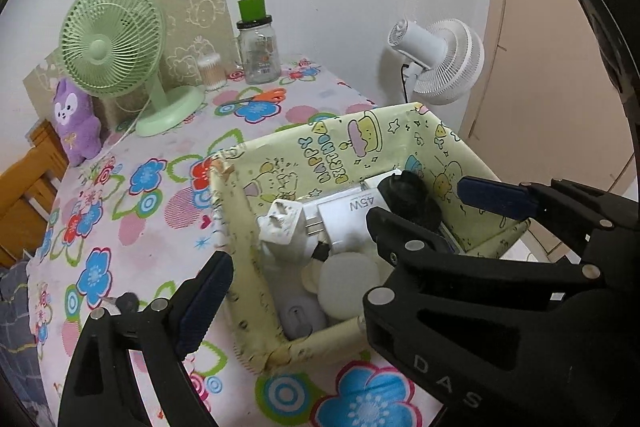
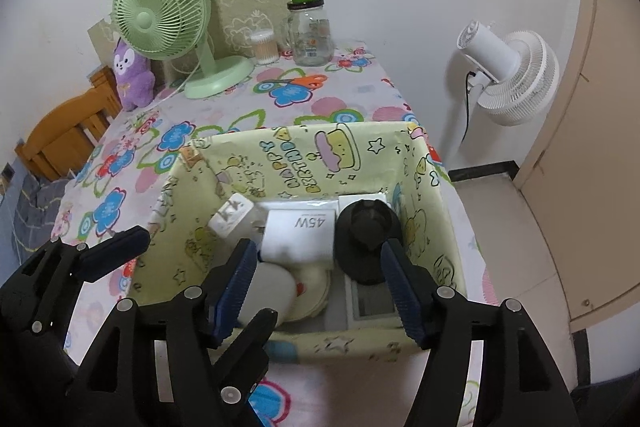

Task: Organize rigid objects
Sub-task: 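Lower the white puck and black holder into the box and open both grippers, then withdraw both grippers from the box toward the black car key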

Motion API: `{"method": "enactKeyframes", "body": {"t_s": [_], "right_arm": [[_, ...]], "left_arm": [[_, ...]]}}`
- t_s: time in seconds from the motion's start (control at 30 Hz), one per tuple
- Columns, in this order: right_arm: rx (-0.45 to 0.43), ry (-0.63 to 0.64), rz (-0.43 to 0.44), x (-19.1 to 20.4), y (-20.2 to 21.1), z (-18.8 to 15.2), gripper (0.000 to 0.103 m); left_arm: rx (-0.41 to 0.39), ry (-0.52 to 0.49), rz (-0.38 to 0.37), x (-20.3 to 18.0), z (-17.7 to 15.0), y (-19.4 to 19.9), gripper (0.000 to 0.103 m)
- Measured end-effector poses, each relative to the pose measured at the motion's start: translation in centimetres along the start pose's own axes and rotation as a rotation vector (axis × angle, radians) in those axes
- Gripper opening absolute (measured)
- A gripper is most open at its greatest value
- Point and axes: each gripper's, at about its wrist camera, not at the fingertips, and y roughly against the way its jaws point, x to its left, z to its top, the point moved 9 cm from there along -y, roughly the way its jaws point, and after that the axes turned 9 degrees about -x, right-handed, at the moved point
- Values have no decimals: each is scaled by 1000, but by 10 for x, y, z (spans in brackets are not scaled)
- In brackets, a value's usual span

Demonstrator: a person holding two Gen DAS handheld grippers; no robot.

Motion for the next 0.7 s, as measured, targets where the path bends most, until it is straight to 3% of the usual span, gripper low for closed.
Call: {"method": "enactKeyframes", "body": {"t_s": [0.7], "right_arm": [[-67, 44, -37, 34, 46, -8, 74]], "left_arm": [[-69, -15, 14, 19, -14, 51, 98]]}}
